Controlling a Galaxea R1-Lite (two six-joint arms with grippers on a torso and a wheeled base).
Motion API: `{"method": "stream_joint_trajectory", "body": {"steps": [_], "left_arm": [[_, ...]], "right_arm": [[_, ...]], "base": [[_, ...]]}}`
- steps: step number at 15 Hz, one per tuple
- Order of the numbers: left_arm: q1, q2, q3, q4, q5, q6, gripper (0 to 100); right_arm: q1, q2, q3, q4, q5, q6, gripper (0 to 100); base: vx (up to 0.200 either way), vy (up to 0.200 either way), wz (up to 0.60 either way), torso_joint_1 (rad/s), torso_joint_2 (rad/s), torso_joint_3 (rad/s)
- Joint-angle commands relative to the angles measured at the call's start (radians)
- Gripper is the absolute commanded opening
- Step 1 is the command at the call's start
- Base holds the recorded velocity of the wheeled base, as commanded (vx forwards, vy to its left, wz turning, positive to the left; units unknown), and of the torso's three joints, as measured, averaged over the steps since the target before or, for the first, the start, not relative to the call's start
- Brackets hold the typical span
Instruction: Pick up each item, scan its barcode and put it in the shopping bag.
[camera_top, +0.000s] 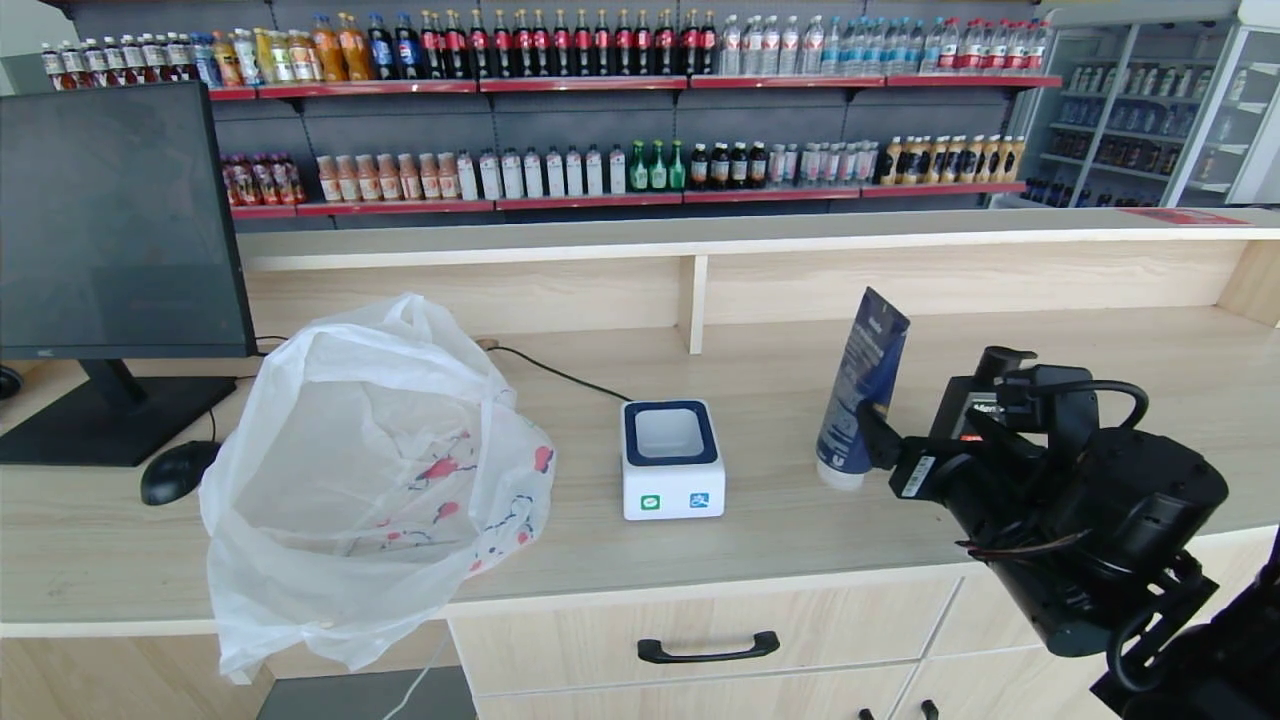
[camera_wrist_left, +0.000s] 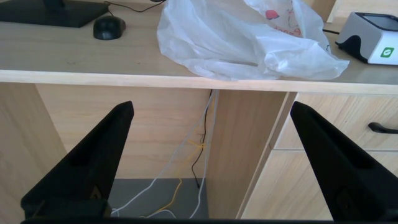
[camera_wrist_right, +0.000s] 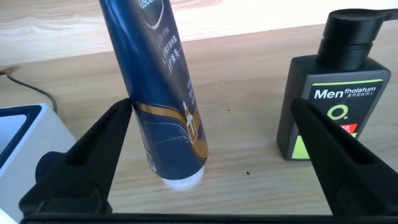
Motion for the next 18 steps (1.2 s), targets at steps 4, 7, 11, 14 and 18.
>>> {"method": "stream_joint_trajectory", "body": {"steps": [4,7,11,14,18], "left_arm": [[0.001,0.0,0.0,0.0,0.0,0.0,100],[0.001,0.0,0.0,0.0,0.0,0.0,100],[0.001,0.0,0.0,0.0,0.0,0.0,100],[0.001,0.0,0.0,0.0,0.0,0.0,100],[0.001,0.0,0.0,0.0,0.0,0.0,100]], "right_arm": [[-0.013,-0.028,0.035,-0.001,0.0,0.004,100],[-0.024,-0.03,0.041,-0.001,0.0,0.004,100],[-0.004,-0.038,0.041,-0.001,0.001,0.001,100],[0.073,-0.041,0.022,-0.001,0.03,-0.001,100],[0.07,0.022,-0.016,-0.001,0.037,-0.005,100]], "base": [[0.0,0.0,0.0,0.0,0.0,0.0],[0.0,0.0,0.0,0.0,0.0,0.0],[0.0,0.0,0.0,0.0,0.0,0.0],[0.0,0.0,0.0,0.0,0.0,0.0],[0.0,0.0,0.0,0.0,0.0,0.0]]}}
